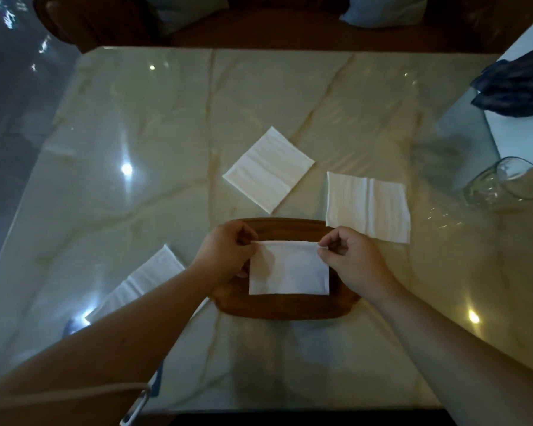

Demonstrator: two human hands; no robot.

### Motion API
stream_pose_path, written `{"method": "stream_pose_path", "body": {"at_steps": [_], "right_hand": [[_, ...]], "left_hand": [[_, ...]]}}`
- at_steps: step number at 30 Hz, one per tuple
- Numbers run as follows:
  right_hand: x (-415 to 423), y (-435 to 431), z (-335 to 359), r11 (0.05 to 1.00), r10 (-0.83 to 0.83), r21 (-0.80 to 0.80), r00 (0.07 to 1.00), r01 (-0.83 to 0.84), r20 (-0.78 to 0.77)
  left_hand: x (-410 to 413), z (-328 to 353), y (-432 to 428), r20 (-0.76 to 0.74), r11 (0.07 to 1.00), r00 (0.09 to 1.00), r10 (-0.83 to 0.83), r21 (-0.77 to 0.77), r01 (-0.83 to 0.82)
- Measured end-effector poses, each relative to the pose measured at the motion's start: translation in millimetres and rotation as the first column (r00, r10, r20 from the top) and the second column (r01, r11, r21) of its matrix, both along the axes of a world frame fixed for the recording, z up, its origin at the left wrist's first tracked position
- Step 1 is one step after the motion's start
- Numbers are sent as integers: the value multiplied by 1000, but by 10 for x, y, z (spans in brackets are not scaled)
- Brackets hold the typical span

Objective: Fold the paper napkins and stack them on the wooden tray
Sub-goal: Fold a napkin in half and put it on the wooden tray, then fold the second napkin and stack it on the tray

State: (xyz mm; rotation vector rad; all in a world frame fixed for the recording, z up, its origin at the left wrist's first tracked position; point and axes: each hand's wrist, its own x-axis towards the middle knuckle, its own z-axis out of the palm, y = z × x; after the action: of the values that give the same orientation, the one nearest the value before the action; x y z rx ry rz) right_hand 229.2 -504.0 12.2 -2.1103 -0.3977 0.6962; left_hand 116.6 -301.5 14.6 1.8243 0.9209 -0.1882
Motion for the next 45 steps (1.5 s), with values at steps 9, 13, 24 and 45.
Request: {"method": "stream_pose_path", "body": {"at_steps": [9, 13, 24, 45], "right_hand": [[131, 47, -74, 985, 133, -116, 990, -128, 42], [149, 53, -89, 959, 224, -202, 969, -200, 104], [-81, 538, 161, 835, 510, -409, 797, -369, 324], [-1296, 1974, -100, 566, 780, -715, 547, -410, 303]], "left_hand": [[145, -119, 23, -33, 983, 996, -87, 162, 91], [146, -146, 42, -76, 949, 983, -170, 256, 184], [-430, -30, 791, -48, 838, 981, -188, 514, 185], [-2043, -106, 1659, -502, 678, 784, -365, 434, 593]]}}
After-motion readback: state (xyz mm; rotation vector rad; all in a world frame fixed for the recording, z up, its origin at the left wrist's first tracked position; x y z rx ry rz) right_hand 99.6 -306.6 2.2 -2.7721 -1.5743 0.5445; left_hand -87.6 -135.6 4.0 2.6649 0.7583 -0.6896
